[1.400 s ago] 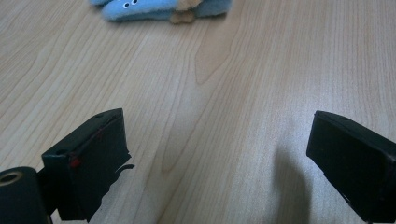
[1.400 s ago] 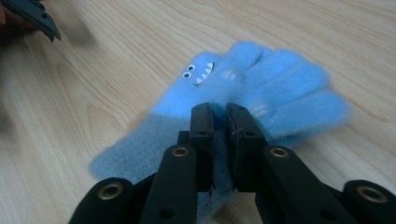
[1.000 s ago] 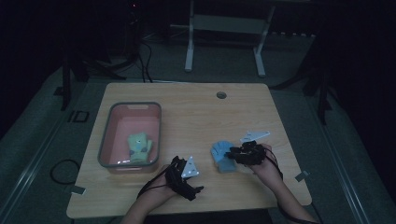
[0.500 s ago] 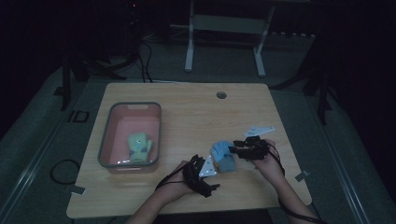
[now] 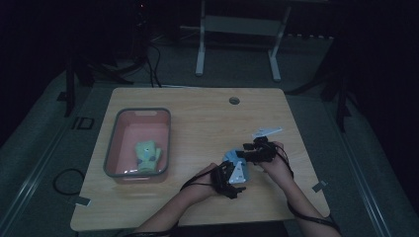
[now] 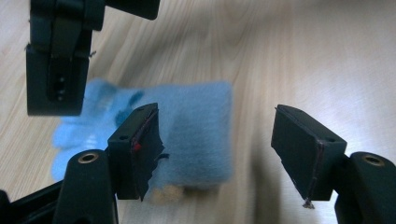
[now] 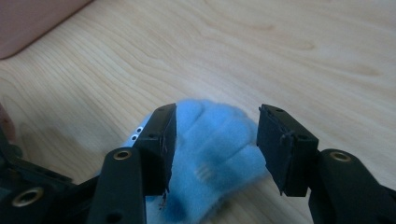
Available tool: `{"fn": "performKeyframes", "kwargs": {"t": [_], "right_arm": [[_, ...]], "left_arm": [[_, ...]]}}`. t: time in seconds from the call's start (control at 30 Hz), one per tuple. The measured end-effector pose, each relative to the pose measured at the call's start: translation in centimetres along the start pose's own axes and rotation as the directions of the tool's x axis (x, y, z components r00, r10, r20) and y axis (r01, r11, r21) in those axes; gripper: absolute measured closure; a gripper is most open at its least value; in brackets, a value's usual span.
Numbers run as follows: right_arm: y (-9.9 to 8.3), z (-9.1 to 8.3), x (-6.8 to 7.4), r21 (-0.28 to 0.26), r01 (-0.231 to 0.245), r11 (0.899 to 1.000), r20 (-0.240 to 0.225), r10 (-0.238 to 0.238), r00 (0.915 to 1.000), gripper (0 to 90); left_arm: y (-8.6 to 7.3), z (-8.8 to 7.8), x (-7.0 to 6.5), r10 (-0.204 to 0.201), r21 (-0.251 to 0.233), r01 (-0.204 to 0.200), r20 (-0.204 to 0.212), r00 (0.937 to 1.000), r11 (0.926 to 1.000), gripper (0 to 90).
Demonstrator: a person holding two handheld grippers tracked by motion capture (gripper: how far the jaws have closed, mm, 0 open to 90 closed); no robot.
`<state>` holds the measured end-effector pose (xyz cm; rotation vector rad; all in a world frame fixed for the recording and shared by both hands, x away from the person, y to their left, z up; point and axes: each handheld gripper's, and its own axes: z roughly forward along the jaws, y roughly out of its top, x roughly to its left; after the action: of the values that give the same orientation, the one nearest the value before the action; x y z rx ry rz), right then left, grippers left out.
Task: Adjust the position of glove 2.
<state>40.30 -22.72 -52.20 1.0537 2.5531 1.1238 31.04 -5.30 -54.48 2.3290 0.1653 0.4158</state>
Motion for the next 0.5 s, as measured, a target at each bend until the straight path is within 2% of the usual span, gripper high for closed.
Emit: {"fn": "performKeyframes", "kwargs": {"t": [0.27, 0.37, 0.5], "right_arm": [[-0.9, 2.2, -0.8, 0.056, -0.006, 0.998, 0.014, 0.005, 0.9999, 39.0], [-1.2, 2.4, -0.9, 0.059, -0.011, 0.998, 0.008, 0.011, 0.9999, 38.1], [-1.4, 2.6, -0.9, 0.054, -0.003, 0.999, 0.013, 0.002, 0.9999, 35.4]], "left_arm": [[-0.7, 1.2, 0.4, -0.002, 0.029, 0.002, -0.014, 0.9999, 0.9996, 40.1], [-0.7, 1.3, 0.4, -0.001, 0.032, 0.001, -0.018, 0.9998, 0.9995, 41.4], [-0.7, 1.4, 0.6, -0.009, 0.038, 0.011, -0.033, 0.9994, 0.9992, 51.3]]}}
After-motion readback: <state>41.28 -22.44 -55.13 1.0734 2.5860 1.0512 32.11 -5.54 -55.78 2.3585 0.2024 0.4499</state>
